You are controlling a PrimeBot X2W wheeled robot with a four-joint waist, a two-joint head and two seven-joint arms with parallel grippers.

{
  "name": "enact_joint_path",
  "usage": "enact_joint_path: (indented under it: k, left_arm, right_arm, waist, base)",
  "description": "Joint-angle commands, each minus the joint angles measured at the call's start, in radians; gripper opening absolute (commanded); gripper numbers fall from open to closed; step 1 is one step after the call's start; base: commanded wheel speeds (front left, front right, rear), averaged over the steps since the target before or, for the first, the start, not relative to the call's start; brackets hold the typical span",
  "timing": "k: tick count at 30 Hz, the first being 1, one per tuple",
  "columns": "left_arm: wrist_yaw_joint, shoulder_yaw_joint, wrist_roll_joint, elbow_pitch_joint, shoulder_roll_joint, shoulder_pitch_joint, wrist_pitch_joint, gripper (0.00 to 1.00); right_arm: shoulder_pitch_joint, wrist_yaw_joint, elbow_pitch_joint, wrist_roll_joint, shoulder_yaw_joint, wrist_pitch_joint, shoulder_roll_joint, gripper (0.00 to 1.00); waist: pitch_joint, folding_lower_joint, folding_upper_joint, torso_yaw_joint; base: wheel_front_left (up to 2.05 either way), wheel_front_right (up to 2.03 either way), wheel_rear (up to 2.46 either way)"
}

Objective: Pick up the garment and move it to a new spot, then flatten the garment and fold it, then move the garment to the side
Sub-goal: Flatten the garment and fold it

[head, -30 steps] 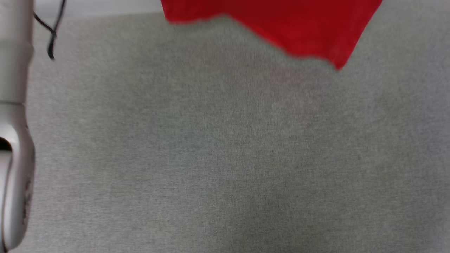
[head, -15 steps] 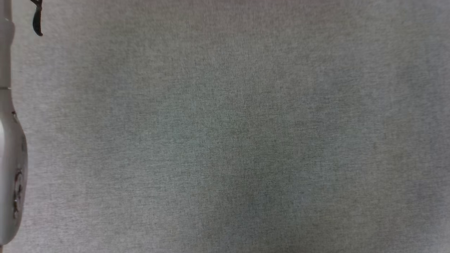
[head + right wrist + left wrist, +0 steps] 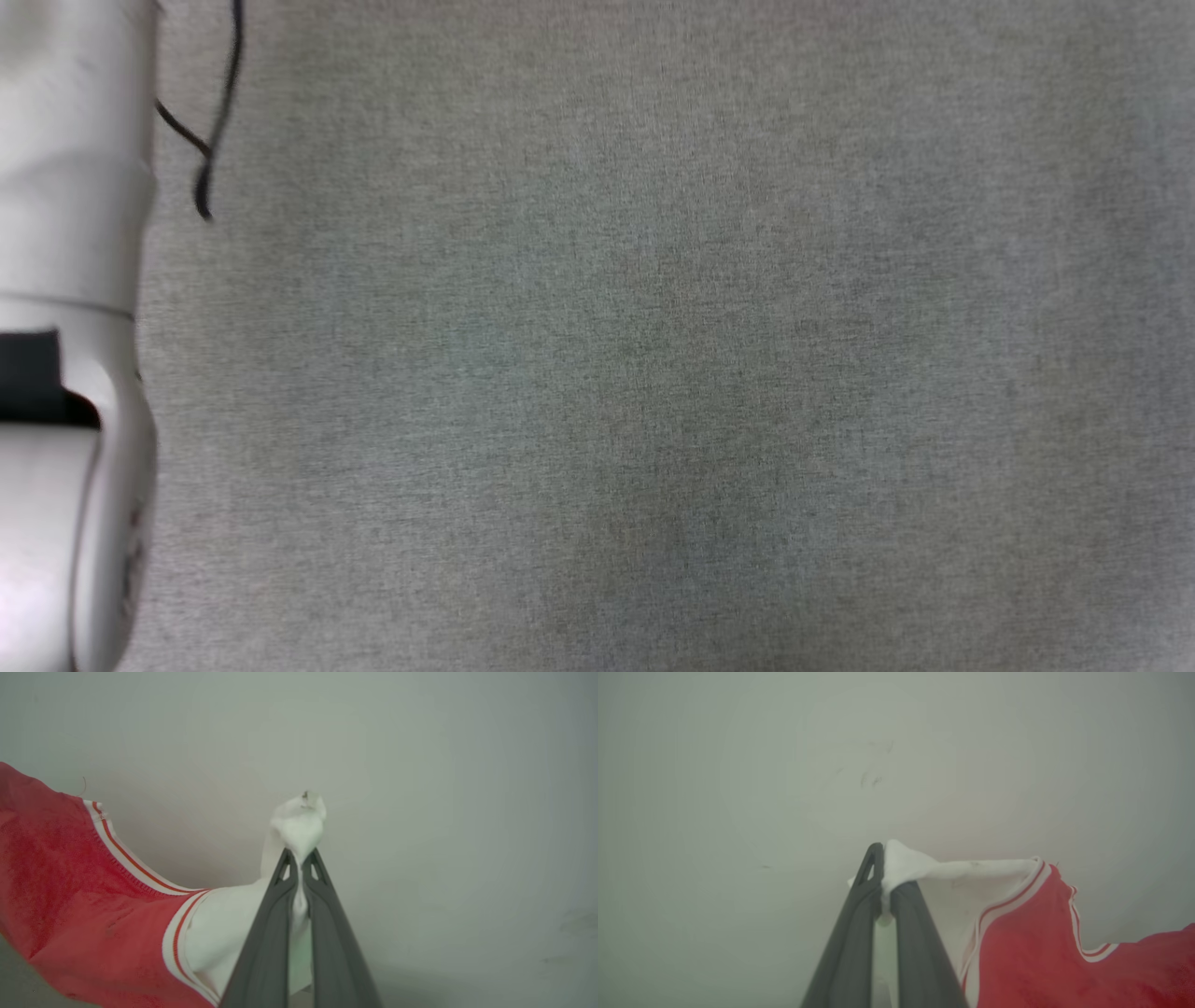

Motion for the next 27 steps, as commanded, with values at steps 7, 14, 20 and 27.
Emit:
enact_joint_path:
  k: [7, 14, 20, 27]
  left_arm:
    - [-0.030, 0.028, -0.011, -0.019, -0.016, 0.204, -0.002, 0.00]
    - [-0.047, 0.086, -0.030, -0.101, -0.019, 0.513, -0.002, 0.00]
    - [-0.035, 0.146, -0.039, -0.204, -0.018, 0.784, -0.002, 0.00]
    - [-0.002, 0.172, -0.040, -0.314, -0.005, 1.087, -0.002, 0.00]
  right_arm:
    - [0.201, 0.000, -0.054, 0.139, 0.103, 0.047, -0.037, 0.00]
    - [0.474, 0.000, -0.170, 0.254, 0.165, 0.059, -0.105, 0.00]
    - [0.689, -0.001, -0.256, 0.261, 0.173, 0.057, -0.163, 0.00]
    - [0.967, -0.001, -0.360, 0.237, 0.102, 0.069, -0.181, 0.00]
  waist:
    - [-0.116, -0.0001, 0.0000, 0.021]
    - [-0.252, -0.0001, 0.0000, 0.028]
    - [-0.344, -0.0001, 0.0000, 0.029]
    - [-0.456, -0.0001, 0.0000, 0.029]
  base:
    - [0.00, 0.00, 0.00]
    - [0.00, 0.00, 0.00]
    - [0.00, 0.00, 0.00]
    - [0.00, 0.00, 0.00]
